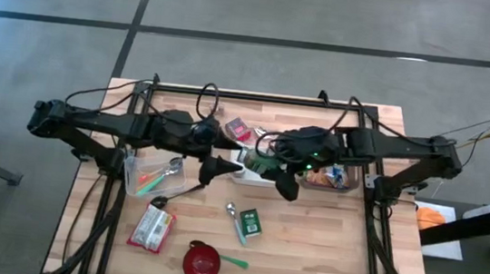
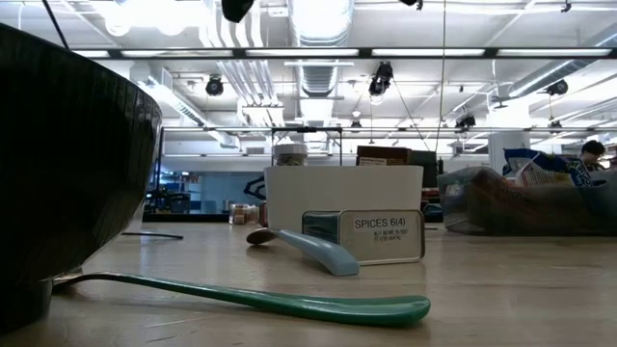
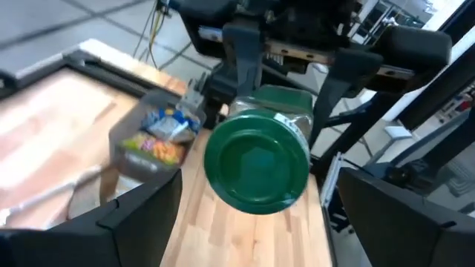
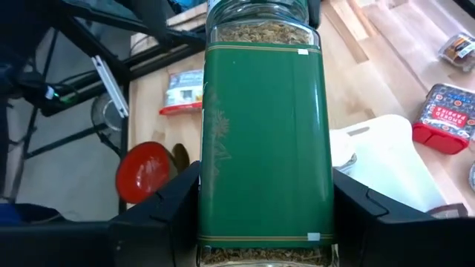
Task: Pick & Place Food Item
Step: Put the green seasoning bottle into the white bin
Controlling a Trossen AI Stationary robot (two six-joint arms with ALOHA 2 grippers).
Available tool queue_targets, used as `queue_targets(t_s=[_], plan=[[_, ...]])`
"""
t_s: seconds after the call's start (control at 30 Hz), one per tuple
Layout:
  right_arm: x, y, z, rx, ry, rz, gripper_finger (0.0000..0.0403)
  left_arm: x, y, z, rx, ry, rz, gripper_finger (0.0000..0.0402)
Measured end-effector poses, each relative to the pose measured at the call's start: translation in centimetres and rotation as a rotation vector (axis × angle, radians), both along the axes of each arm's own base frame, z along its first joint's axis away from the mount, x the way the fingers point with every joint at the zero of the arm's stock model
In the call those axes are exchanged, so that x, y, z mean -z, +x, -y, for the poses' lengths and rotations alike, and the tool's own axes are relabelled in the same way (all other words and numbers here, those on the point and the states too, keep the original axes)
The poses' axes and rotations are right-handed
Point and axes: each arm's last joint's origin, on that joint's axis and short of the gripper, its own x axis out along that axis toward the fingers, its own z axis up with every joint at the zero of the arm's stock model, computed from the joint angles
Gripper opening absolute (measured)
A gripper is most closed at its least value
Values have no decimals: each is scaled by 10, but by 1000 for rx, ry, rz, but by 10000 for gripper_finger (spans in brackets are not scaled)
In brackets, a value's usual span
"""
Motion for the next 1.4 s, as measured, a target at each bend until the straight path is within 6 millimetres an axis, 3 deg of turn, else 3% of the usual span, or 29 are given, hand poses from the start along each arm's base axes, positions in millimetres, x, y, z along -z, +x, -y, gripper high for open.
queue_targets(t_s=[0.3, 0.83, 1.03, 1.33, 1.4], plan=[[-2, -11, -7, -19, 23, 9, 193, -4, 6, -6, 10, 112, 74, 362], [-5, -4, -9, -32, 20, 87, 193, -3, 17, -4, 129, 51, 143, 356], [-6, -3, -9, -44, 8, 97, 193, -5, 17, -2, 178, 40, 163, 306], [-7, -3, -10, -62, 8, 108, 193, -6, 17, -1, 204, 34, 174, 191], [-7, -3, -10, -66, 4, 114, 193, -6, 17, -2, 207, 33, 174, 191]])
